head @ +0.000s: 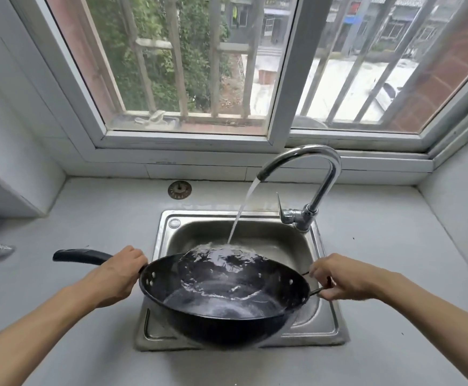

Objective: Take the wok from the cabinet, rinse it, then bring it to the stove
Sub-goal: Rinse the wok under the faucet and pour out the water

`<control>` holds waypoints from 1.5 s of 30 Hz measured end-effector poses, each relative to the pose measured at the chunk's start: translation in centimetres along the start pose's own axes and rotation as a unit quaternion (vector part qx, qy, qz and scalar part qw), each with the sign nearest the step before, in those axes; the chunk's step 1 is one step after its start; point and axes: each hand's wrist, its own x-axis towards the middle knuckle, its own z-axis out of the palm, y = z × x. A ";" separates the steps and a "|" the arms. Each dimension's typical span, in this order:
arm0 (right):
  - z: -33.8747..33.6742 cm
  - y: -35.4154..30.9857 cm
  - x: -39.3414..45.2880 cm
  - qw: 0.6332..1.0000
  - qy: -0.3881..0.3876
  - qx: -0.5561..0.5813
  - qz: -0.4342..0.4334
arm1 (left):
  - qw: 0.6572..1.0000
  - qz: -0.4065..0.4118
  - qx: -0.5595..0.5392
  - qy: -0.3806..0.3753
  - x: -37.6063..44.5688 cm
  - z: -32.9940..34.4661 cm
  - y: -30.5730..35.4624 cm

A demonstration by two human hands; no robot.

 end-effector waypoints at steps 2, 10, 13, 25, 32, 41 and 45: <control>0.0 0.2 -0.4 1.000 0.017 0.000 -0.007 | 1.000 -0.006 0.001 -0.008 0.0 -0.1 -0.1; -0.4 0.6 -0.6 0.995 0.094 -0.032 -0.024 | 0.999 -0.036 0.026 -0.007 -0.3 -1.8 -0.3; -0.5 0.7 -0.7 0.989 0.132 -0.043 -0.042 | 0.999 -0.043 0.014 -0.002 -0.5 -2.1 -0.5; 1.2 2.3 -1.1 0.965 0.253 0.038 -0.050 | 0.995 0.000 -0.092 -0.034 -2.0 -3.0 0.1; 1.8 3.0 -1.1 0.950 0.286 0.123 -0.031 | 0.980 -0.035 -0.190 0.042 -2.5 -2.7 0.2; 2.4 2.4 0.2 0.905 0.374 0.201 -0.002 | 0.970 -0.082 -0.194 0.118 -2.9 -2.3 0.0; 2.4 2.3 0.8 0.883 0.399 0.246 0.009 | 0.969 -0.085 -0.201 0.118 -3.2 -1.9 0.1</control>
